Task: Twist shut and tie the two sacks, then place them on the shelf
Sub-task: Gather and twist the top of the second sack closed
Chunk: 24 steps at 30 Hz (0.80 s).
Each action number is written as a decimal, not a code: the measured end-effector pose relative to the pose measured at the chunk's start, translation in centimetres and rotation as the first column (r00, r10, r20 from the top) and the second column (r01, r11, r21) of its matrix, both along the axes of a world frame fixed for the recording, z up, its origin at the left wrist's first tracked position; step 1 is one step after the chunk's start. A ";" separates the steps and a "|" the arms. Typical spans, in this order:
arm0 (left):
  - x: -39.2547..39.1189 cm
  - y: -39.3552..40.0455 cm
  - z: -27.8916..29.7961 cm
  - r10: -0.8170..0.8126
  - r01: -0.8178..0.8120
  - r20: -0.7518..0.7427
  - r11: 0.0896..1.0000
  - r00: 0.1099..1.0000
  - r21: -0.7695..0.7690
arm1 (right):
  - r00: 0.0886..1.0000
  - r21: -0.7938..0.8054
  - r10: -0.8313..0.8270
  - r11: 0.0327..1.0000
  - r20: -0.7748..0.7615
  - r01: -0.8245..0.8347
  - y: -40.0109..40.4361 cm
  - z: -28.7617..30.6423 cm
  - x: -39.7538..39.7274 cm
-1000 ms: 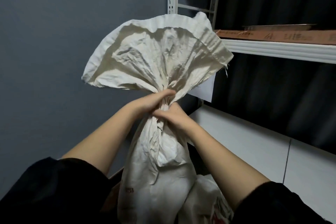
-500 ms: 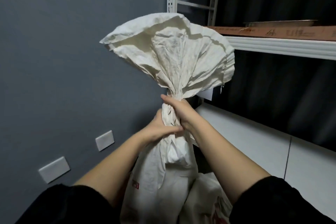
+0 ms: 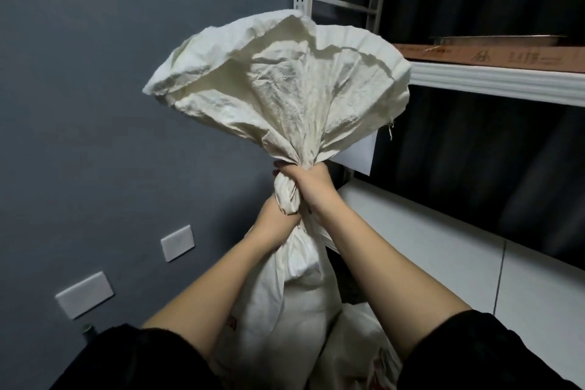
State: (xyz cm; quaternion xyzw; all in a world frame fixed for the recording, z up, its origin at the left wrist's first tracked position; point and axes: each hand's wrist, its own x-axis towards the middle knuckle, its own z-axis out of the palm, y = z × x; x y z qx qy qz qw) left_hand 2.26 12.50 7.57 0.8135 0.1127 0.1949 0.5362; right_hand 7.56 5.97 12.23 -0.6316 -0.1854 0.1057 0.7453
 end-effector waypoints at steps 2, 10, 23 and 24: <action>-0.5 0.6 -0.4 -0.192 0.192 0.013 0.974 0.981 -0.121 | 0.996 -0.026 -0.029 0.999 0.080 0.031 0.3 -0.1 0.3; -0.5 1.3 0.7 -0.198 0.199 0.035 0.929 0.979 -0.310 | 0.947 -0.256 0.222 0.953 0.233 -0.161 0.2 -0.2 0.5; -1.1 -3.4 0.2 0.221 -0.193 -0.128 0.960 0.967 0.203 | 0.950 -0.065 -0.215 0.970 0.227 0.235 -0.5 -0.5 -1.9; -1.6 -3.7 0.2 0.280 -0.243 -0.107 0.931 0.954 0.274 | 0.945 -0.078 -0.271 0.954 0.185 0.289 -0.2 -0.6 -1.8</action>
